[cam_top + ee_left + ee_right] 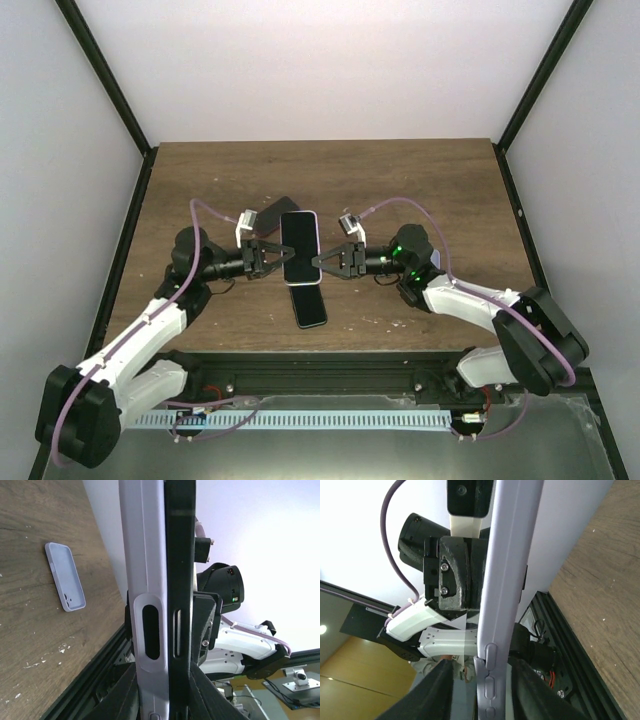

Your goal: Put the phone into the phone case

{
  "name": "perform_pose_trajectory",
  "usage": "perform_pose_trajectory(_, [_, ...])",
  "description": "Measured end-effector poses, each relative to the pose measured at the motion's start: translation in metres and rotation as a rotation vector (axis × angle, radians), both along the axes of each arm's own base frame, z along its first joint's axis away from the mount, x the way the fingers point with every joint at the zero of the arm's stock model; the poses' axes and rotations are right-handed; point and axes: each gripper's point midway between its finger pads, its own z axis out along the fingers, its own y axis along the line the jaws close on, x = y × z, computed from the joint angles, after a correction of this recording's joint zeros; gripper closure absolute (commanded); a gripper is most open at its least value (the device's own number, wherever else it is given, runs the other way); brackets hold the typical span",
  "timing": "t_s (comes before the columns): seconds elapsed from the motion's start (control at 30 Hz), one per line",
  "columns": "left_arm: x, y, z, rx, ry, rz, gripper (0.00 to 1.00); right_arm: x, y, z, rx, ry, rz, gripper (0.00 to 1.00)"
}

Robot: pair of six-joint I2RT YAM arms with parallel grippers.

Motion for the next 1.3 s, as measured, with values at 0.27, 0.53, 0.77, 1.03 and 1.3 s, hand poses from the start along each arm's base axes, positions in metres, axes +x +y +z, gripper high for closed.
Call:
perform_pose_trajectory(0.27, [0.005,-0.002,-0.007,0.016,0.023,0.003,0.8,-0.005,0.001,-0.006,-0.026,0.015,0.015,0.49])
perform_pose_trajectory(0.53, [0.008,-0.003,-0.011,0.036,0.015,0.004,0.78,-0.021,0.01,-0.016,-0.043,0.049,0.067,0.78])
perform_pose_trajectory(0.77, [0.008,-0.003,-0.011,0.046,-0.002,-0.004,0.58,-0.02,0.012,-0.015,-0.031,0.058,0.062,0.97])
perform_pose_trajectory(1.03, [-0.002,-0.001,0.002,0.052,-0.041,-0.02,0.35,-0.021,0.01,-0.015,-0.012,0.065,0.047,0.98])
perform_pose_trajectory(1.3, [-0.015,0.003,0.01,0.05,-0.067,-0.034,0.48,-0.021,0.01,-0.007,0.016,0.037,0.038,0.98])
